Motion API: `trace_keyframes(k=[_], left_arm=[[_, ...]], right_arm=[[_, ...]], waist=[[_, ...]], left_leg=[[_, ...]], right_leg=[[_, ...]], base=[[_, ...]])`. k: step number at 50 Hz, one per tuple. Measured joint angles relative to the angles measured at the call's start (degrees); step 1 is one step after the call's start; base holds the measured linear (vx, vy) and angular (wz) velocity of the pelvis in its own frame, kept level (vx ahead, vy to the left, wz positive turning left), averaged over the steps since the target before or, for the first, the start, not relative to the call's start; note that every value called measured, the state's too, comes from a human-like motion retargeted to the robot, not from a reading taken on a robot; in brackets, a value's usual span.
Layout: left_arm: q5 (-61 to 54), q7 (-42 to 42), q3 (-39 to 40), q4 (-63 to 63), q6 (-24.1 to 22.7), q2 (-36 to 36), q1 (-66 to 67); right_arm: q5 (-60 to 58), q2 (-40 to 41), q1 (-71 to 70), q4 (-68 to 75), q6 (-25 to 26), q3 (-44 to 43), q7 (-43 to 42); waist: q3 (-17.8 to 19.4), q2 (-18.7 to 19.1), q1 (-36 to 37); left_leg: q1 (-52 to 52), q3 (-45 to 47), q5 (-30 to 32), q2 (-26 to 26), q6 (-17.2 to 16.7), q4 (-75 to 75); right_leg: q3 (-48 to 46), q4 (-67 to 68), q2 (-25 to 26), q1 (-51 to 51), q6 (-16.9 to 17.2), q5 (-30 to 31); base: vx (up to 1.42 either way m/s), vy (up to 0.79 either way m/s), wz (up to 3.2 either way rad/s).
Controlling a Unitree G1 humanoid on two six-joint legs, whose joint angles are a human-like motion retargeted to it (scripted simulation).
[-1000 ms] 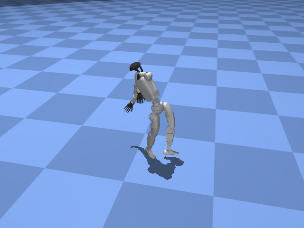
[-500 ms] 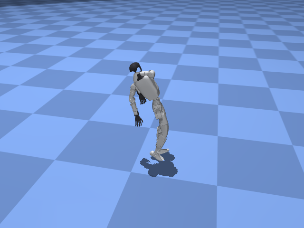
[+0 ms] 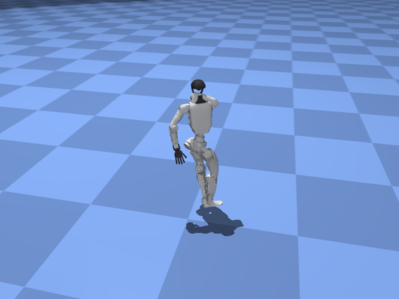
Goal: In place motions
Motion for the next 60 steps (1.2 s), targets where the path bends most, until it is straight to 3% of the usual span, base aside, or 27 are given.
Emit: trace_keyframes(k=[2,3,5,7,14,23,32,44,60], left_arm=[[-2.09,1.89,0.0,-0.36,-0.73,-0.36,0.01],[-2.98,3.05,0.0,-0.61,-1.21,-0.13,0.53],[-3.55,4.94,0.0,-1.66,-2.1,-0.78,-0.3],[-3.04,6.24,0.0,-2.9,-2.96,-1.47,-1.89],[-4.04,7.2,0.0,-5.16,-4.42,-2.78,-3.31],[-11.21,5.27,0.0,-5.71,-5.05,-3.9,-5.35],[-11.75,3.75,0.0,-5.53,-4.56,-4.11,-9.48],[-13.67,2.52,0.0,-4.26,-3.58,0.01,-8.02],[-14.46,3.3,0.0,-5.16,-3.7,5.02,-7.87]], right_arm=[[3.04,0.0,0.0,-1.77,-1.34,0.0,1.7],[4.38,0.0,0.0,-2.44,-1.88,0.0,3.04],[5.94,0.0,0.0,-4.86,-3.17,0.0,4.66],[7.45,0.0,0.0,-8.18,-4.38,0.0,5.62],[14.53,0.0,0.0,-18.2,-6.04,0.0,9.99],[24.53,0.0,0.0,-26.9,-4.26,0.0,16.93],[34.71,0.0,0.0,-34.83,-3.15,0.0,22.13],[50.85,0.0,0.0,-34.83,-2.68,0.0,34.49],[63.61,0.0,0.0,-34.83,5.37,0.0,40.66]], waist=[[-2.41,0.25,-3.55],[-2.73,1.33,-2.92],[-2.47,3.67,-3.75],[-2.32,5.29,-5.04],[-0.21,10.78,-3.36],[2.11,13.16,-2.16],[5.48,12.59,-1.73],[5.19,7.96,-2.68],[5.8,3.34,-3.93]], left_leg=[[3.9,13.01,-1.53,5.76,3.0,-2.76],[1.5,6.33,-2.77,3.67,1.97,-3.93],[-1.26,3.06,-1.73,3.88,3.77,-5.28],[-1.53,6.91,-1.24,5.3,4.04,-5.53],[-7.22,3.58,-3.19,4.33,6.07,-6.87],[-10.24,3.08,-4.66,4.57,7.81,-8.55],[-11.11,3.56,-5.43,4.75,8.35,-10.04],[-11.03,4.78,-6.92,4.83,8.45,-10.77],[-12.18,5.48,-8.53,5.01,8.91,-10.82]], right_leg=[[-3.87,0.18,-0.35,-2.14,-0.27,-0.81],[-1.77,0.3,1.08,-3.0,-0.64,-0.53],[-0.5,0.16,2.56,-4.06,-1.29,-0.44],[-1.82,-0.42,2.52,-5.53,-1.8,-0.23],[-2.32,-1.41,3.71,-9.45,-2.99,0.16],[-2.74,-3.12,4.5,-12.29,-4.0,1.46],[-1.81,-4.92,5.1,-13.47,-4.55,3.59],[-0.6,-6.08,5.44,-13.85,-5.01,5.33],[0.02,-6.5,5.52,-15.09,-5.51,6.68]], base=[[-0.35,0.07,0.66],[-0.35,0.15,-0.66],[-0.32,0.12,-0.49],[-0.29,0.01,0.4],[-0.18,-0.04,0.26],[-0.04,-0.01,0.05],[0.0,0.0,0.0],[0.0,0.0,0.0],[0.0,0.0,0.0]])
